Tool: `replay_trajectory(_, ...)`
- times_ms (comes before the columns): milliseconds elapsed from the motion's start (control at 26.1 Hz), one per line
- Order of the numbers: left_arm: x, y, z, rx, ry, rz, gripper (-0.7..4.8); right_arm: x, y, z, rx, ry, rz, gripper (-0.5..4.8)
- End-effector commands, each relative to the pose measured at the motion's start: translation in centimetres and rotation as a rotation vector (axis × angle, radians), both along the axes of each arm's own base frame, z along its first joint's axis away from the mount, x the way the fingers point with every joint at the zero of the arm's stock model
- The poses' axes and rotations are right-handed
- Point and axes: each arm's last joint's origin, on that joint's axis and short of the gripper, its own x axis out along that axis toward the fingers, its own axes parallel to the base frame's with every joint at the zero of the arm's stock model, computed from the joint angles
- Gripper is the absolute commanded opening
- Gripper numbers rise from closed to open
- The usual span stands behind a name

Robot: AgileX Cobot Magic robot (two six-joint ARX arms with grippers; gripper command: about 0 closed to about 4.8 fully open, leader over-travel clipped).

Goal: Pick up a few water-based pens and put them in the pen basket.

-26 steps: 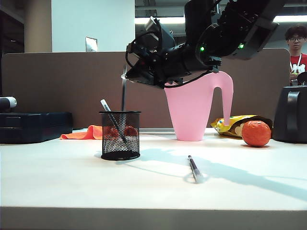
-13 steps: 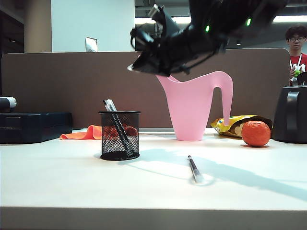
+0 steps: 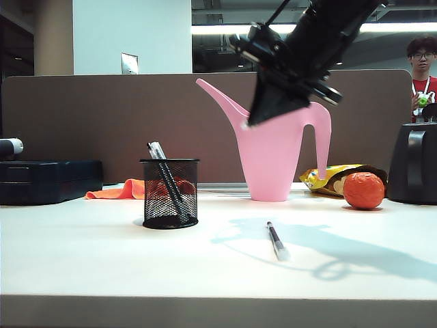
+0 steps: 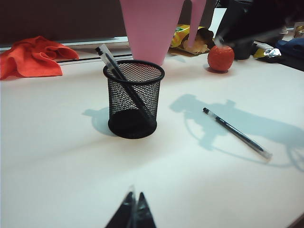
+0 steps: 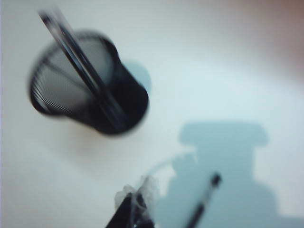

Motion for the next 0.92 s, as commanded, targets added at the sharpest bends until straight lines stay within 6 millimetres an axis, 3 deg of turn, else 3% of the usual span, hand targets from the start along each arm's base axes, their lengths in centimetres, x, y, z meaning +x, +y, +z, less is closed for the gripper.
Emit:
replay_trajectory(38,0.0,0.0,0.2,-0.001,-0.012,-0.007,-0.05,-0.7,-0.6,-1.2,-0.083,0.136,-0.064,-0.06)
replay_trajectory(268,0.0,0.0,0.2,-0.001,-0.012,-0.006,-0.05,-0.7,-0.2,-2.7,-0.149,0.197,-0.081,0.05)
replay_trajectory(383,0.0,0.0,0.2,-0.001,-0.012,-0.006,-0.05,-0.4,0.6,-4.4,-0.186,0.238,-0.074,1.22)
replay_trajectory(497,0.0,0.0,0.2,-0.001,-0.012,-0.007,-0.05,-0.1,1.0,-5.7,-0.213,0.277,-0.069,1.29)
replay_trajectory(650,0.0,0.0,0.2,-0.001,-0.012,-0.007,-0.05,0.2,1.4,-7.4,-0.238,0.324,-0.089,2.14)
replay_trajectory(842,-0.1,-0.1,0.2,-0.004,-0.011,-0.026,-0.05,0.6,1.6,-9.2,-0.272,0.370,-0.121,2.11)
replay_trajectory(918,-0.1,-0.1,0.2,-0.004,-0.012,-0.028,-0.05,0.7,1.6,-9.6,-0.280,0.379,-0.121,1.87)
